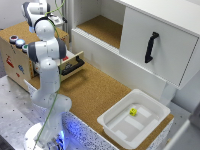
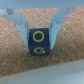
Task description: Go towards the drawer and place the purple object
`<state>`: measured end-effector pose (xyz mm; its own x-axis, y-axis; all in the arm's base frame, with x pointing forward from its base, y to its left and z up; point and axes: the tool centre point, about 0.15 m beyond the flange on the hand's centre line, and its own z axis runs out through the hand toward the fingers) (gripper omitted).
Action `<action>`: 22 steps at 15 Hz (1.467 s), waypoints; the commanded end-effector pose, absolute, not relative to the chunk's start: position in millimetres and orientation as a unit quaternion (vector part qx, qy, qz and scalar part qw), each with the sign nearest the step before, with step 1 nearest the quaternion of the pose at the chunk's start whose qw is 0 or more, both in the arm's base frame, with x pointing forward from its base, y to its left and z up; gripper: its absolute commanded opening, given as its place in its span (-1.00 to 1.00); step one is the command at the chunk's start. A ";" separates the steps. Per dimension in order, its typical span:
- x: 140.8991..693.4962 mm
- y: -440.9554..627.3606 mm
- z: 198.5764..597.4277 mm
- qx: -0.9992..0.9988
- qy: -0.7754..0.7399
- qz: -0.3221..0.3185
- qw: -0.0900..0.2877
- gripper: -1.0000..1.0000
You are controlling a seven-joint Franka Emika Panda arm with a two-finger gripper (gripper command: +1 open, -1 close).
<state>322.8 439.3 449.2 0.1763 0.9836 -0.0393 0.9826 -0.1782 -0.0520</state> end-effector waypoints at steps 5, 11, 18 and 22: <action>288.5 338.4 440.9 -0.814 -0.578 0.036 0.045 -1.00; 299.2 328.6 405.6 -0.815 -0.577 0.022 0.056 -1.00; 356.6 335.2 364.0 -0.800 -0.599 0.007 0.028 -1.00; 384.1 340.1 351.6 -0.796 -0.604 0.017 0.033 -1.00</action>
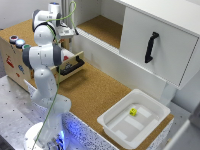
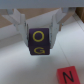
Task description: Go towards the drawer and place the purple object
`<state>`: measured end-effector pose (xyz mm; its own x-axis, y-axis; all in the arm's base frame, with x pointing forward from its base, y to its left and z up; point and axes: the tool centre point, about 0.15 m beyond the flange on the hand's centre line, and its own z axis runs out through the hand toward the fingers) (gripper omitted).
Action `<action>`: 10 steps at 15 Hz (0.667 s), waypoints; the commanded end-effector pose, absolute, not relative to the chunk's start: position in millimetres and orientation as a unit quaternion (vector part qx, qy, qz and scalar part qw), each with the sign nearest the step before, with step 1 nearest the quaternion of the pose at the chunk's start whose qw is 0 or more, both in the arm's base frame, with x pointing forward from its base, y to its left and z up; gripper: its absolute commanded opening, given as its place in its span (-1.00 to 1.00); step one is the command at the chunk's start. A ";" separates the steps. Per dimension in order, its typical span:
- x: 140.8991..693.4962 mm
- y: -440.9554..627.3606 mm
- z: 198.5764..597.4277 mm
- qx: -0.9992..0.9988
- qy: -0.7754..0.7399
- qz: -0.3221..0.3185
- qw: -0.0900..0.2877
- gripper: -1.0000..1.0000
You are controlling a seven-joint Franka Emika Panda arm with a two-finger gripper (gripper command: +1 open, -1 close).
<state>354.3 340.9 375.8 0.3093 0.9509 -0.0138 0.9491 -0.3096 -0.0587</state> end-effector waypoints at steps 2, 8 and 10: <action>389.8 343.1 345.5 -0.792 -0.609 0.020 0.023 -1.00; 402.6 355.2 335.1 -0.778 -0.628 0.030 0.003 1.00; 401.8 350.2 342.6 -0.780 -0.625 0.025 0.003 1.00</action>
<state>387.7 345.2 340.2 0.2378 0.9712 0.0129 0.9701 -0.2369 -0.0519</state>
